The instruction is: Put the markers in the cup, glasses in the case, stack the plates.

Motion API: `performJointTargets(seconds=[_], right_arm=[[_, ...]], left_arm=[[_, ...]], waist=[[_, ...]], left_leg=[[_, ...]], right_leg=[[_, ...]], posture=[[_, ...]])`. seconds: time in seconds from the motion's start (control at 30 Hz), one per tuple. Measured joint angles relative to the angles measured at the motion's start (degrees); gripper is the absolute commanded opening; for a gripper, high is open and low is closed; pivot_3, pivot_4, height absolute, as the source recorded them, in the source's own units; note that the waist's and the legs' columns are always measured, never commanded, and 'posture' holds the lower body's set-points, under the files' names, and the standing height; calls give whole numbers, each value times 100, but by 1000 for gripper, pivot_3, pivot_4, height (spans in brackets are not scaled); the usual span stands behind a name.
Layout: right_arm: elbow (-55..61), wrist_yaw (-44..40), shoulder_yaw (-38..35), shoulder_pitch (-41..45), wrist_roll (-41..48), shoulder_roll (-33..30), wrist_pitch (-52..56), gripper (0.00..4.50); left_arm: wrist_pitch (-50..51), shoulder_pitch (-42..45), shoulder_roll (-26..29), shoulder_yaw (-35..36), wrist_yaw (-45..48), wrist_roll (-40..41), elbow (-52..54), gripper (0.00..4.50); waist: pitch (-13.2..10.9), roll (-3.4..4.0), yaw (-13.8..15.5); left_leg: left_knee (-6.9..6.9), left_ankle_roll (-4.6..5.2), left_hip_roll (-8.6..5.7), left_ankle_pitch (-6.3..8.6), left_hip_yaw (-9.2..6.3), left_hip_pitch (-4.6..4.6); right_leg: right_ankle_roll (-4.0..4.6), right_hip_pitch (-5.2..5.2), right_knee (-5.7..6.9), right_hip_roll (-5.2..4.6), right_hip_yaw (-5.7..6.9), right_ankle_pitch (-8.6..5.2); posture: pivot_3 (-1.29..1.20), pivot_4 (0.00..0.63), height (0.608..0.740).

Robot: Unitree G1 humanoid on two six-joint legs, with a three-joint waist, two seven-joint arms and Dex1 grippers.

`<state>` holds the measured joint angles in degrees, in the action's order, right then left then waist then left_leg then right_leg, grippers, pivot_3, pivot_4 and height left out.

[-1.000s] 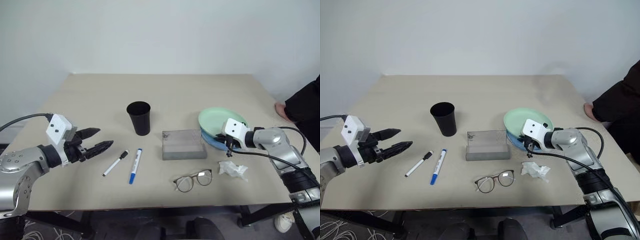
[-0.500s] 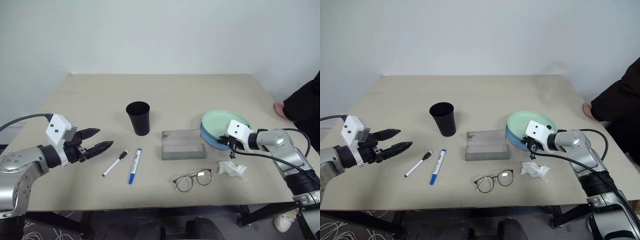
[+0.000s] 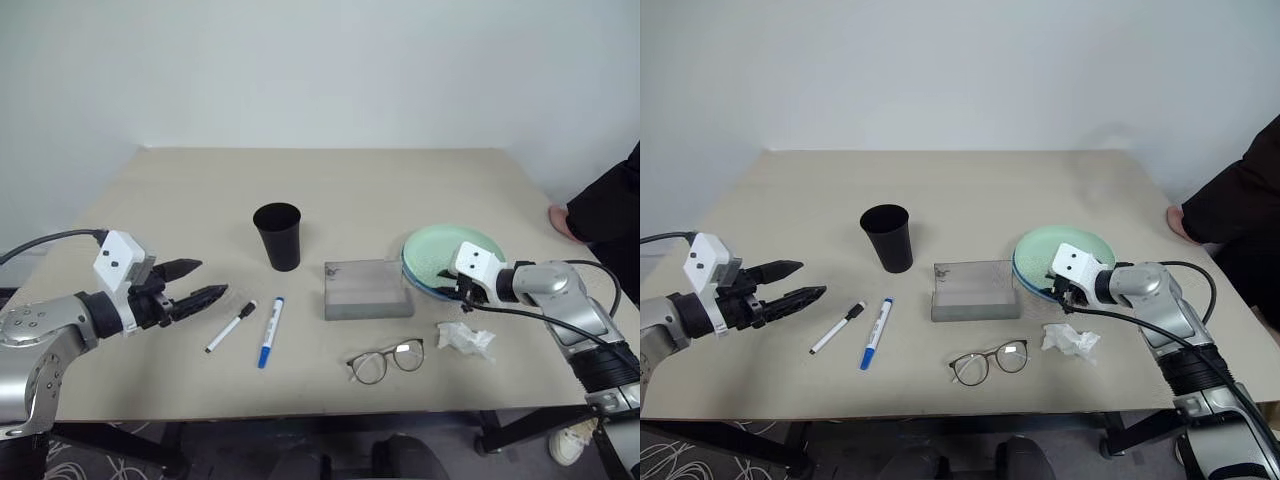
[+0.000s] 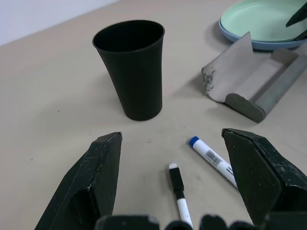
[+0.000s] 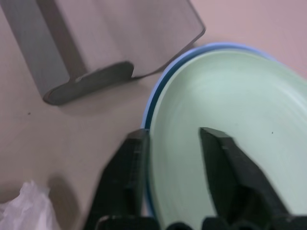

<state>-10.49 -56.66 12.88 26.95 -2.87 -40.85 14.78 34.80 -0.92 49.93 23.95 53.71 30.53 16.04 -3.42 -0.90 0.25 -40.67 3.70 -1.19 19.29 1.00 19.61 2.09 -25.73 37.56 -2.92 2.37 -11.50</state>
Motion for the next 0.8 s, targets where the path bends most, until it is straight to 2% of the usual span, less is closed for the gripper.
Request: performJointTargets(seconds=[0.17, 0.4, 0.53, 0.8], right_arm=[[-3, -75, -244, 41, 129, -160, 57, 4471], [130, -530, -899, 114, 704, -781, 525, 4471], [821, -983, -1173, -452, 1170, -1201, 971, 4471], [2002, -1156, -1335, -1336, 1895, -1253, 1683, 4471]], left_arm=[[1, -1, 58, 41, 7, 0, 0, 3529], [8, -1, 57, 41, 0, 28, 6, 3529], [10, 8, 57, 37, -4, 77, 6, 3529], [1, 51, 58, 18, -1, 82, -5, 3529]], waist=[[0, 0, 1], [0, 0, 5], [2, -3, 6], [0, -3, 6]], left_leg=[[-1, 5, -1, 2, 0, 0], [-1, 25, 0, 14, -3, 1], [-1, 25, 2, 15, -4, 0], [-2, 27, 2, 14, -1, -18]], right_leg=[[-7, 1, 0, 0, 0, -4], [-4, 1, -1, -1, 2, -3], [-8, 2, -2, -2, 3, -5], [-9, 21, -1, -1, 4, -5]], posture=[[0, 0, 709], [0, 0, 709], [0, 0, 709], [0, 0, 709]])
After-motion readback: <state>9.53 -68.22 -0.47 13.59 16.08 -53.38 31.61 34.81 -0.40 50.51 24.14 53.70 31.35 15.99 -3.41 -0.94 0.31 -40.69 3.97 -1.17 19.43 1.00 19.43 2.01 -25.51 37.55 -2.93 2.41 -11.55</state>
